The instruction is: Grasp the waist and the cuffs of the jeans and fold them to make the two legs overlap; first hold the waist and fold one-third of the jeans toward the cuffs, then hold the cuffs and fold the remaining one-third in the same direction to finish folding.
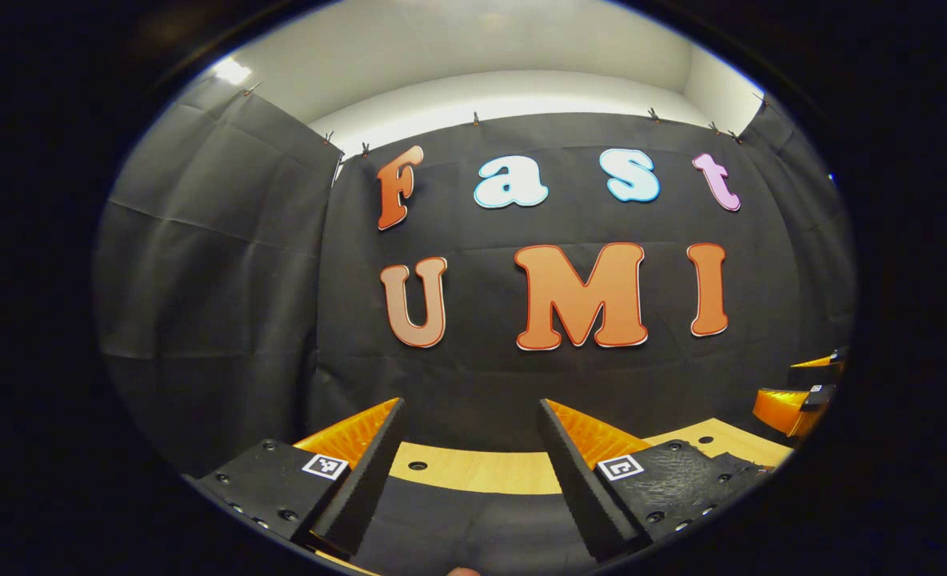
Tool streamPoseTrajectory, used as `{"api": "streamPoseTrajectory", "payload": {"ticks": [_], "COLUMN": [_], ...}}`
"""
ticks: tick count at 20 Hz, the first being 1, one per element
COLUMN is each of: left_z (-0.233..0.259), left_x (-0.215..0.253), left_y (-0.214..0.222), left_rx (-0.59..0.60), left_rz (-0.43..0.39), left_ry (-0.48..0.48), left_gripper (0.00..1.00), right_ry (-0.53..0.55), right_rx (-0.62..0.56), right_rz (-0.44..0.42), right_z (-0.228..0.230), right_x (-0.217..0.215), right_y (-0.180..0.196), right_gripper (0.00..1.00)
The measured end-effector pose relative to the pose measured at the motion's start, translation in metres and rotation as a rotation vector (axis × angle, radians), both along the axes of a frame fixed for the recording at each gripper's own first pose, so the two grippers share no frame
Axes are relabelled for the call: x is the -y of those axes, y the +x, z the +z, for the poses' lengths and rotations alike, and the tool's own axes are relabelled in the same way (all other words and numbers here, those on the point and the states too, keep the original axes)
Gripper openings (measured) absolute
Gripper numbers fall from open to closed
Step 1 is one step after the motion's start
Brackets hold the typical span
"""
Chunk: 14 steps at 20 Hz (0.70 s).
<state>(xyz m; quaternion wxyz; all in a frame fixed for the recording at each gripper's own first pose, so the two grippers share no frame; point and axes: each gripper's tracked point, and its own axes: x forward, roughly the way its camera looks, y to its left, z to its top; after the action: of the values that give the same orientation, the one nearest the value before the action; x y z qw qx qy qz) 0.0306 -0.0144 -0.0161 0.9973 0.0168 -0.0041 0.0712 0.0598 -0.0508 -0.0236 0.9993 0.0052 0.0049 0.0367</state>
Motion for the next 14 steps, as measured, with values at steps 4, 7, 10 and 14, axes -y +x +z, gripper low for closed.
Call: {"api": "streamPoseTrajectory", "payload": {"ticks": [4, 7, 10, 14], "left_z": [-0.025, -0.062, -0.100, -0.142], "left_x": [-0.016, -0.043, -0.067, -0.097], "left_y": [0.006, 0.015, 0.028, 0.034], "left_rx": [-0.085, -0.205, -0.328, -0.457], "left_rz": [0.022, 0.056, 0.100, 0.151], "left_ry": [-0.031, -0.101, -0.195, -0.274], "left_gripper": [0.97, 0.97, 0.98, 0.98], "right_ry": [0.007, 0.069, 0.158, 0.223], "right_rx": [-0.033, -0.190, -0.356, -0.484], "right_rz": [-0.030, -0.064, -0.082, -0.166], "right_z": [-0.008, -0.055, -0.097, -0.130], "right_x": [0.014, 0.022, 0.025, 0.051], "right_y": [0.008, 0.014, 0.016, 0.017], "right_gripper": [0.98, 0.98, 0.98, 0.98]}}
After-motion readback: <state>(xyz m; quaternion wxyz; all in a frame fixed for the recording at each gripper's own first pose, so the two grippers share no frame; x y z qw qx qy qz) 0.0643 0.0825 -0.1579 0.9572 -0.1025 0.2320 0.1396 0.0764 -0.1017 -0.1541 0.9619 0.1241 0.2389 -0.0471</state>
